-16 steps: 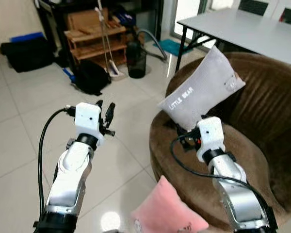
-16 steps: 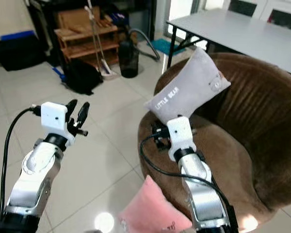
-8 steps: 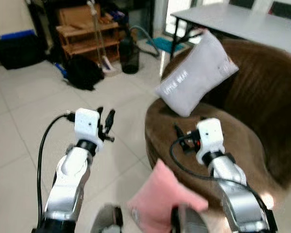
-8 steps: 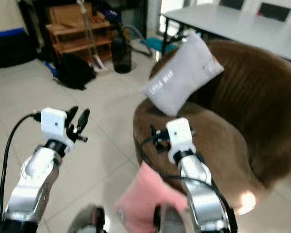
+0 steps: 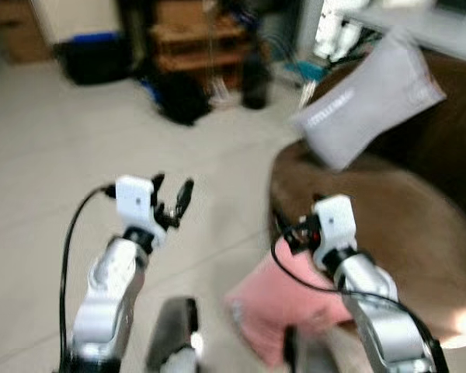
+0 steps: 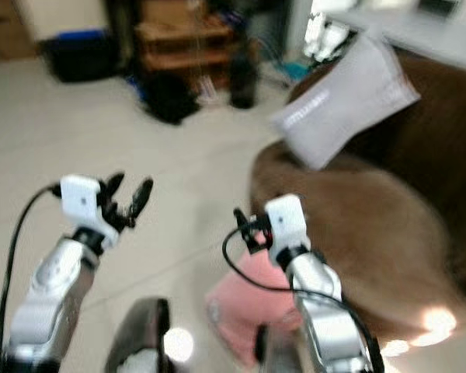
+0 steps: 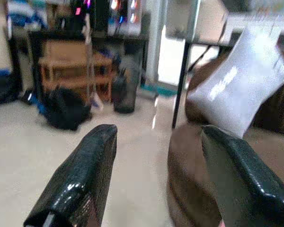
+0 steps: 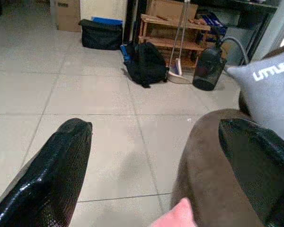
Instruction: Move the pillow to the sofa from floor
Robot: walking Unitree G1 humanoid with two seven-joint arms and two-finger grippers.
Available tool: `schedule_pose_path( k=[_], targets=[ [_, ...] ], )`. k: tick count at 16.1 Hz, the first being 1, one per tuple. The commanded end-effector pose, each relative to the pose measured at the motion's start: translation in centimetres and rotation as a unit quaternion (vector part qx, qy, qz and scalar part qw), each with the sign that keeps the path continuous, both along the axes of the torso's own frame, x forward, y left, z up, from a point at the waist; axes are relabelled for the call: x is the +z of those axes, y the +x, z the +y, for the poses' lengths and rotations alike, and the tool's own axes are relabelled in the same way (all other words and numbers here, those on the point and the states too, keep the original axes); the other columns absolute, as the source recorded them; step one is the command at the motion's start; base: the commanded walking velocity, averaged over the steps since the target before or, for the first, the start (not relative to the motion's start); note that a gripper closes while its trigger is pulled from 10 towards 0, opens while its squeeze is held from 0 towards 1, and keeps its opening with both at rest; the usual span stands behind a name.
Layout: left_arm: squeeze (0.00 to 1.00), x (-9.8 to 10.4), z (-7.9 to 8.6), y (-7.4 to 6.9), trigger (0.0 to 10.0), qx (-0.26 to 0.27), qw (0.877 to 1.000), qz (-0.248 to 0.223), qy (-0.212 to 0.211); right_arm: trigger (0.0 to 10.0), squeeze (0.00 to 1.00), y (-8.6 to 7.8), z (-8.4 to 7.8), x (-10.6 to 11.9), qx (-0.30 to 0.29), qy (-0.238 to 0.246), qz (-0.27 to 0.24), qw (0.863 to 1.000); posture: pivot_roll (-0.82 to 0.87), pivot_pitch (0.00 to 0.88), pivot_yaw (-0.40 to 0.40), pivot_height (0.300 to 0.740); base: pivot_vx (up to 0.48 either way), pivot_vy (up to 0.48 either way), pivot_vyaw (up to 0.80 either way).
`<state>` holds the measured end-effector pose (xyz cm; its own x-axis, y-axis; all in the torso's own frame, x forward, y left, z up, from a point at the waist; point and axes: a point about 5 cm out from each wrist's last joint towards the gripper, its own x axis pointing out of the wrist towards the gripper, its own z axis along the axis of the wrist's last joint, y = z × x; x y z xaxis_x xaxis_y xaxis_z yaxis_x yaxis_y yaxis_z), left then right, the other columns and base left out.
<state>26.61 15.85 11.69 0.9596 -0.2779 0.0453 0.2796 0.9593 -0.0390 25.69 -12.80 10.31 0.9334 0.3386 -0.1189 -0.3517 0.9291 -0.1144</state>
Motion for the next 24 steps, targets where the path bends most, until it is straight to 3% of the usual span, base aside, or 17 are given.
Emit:
schedule_pose_path(
  k=[1, 4, 5, 6, 7, 9, 19, 24],
  targets=[
    [1.00, 0.8, 0.1, 0.4, 10.0, -0.003, 1.000, -0.014, 0.001, 10.0, 1.00, 0.0, -0.2, 0.0, -0.001, 0.006, 0.006, 1.000, -0.06, 0.011, -0.004, 0.610, 0.000, 0.000, 0.00],
    [1.00, 1.0, 0.4, 0.5, 10.0, 0.019, 0.999, -0.025, 0.010, 10.0, 1.00, 0.1, -0.3, -0.4, -0.003, -0.002, 0.019, 1.000, -0.06, 0.021, -0.008, 0.610, 0.000, 0.000, 0.00],
    [1.00, 1.3, 0.5, 0.6, 10.0, 0.025, 0.999, -0.033, 0.016, 10.0, 1.00, 0.3, -0.6, -1.2, -0.016, -0.044, 0.038, 0.998, -0.06, 0.026, -0.013, 0.610, 0.000, 0.000, 0.00],
    [0.04, 1.3, 0.5, 0.6, 10.0, 0.028, 0.999, -0.033, 0.024, 10.0, 1.00, 0.4, -0.6, -1.4, -0.016, -0.051, 0.041, 0.998, -0.06, 0.026, -0.013, 0.610, 0.000, 0.000, 0.00],
    [0.00, 1.1, 0.5, 0.6, 10.0, 0.031, 0.999, -0.028, 0.034, 10.0, 0.00, 0.6, -0.8, -1.8, -0.021, -0.066, 0.054, 0.996, -0.06, 0.029, -0.015, 0.610, 0.000, 0.000, 0.00],
    [0.00, 1.0, 0.8, 0.7, 10.0, 0.053, 0.995, -0.046, 0.069, 10.0, 0.00, 0.8, -0.8, -2.3, -0.024, -0.070, 0.059, 0.995, -0.06, 0.033, -0.018, 0.610, 0.000, 0.000, 0.00],
    [0.00, 0.4, 0.9, 0.0, 10.0, 0.048, 0.996, -0.040, 0.071, 10.0, 0.00, 0.4, -0.3, -3.3, -0.008, -0.058, 0.081, 0.995, -0.06, 0.052, -0.023, 0.610, 0.357, 0.000, -0.06],
    [0.00, 0.0, 0.7, -0.3, 10.0, 0.038, 0.996, -0.025, 0.075, 10.0, 0.00, 0.2, -0.3, -3.6, -0.009, -0.062, 0.085, 0.994, -0.05, 0.063, -0.027, 0.610, 0.000, 0.000, 0.00]
  ],
)
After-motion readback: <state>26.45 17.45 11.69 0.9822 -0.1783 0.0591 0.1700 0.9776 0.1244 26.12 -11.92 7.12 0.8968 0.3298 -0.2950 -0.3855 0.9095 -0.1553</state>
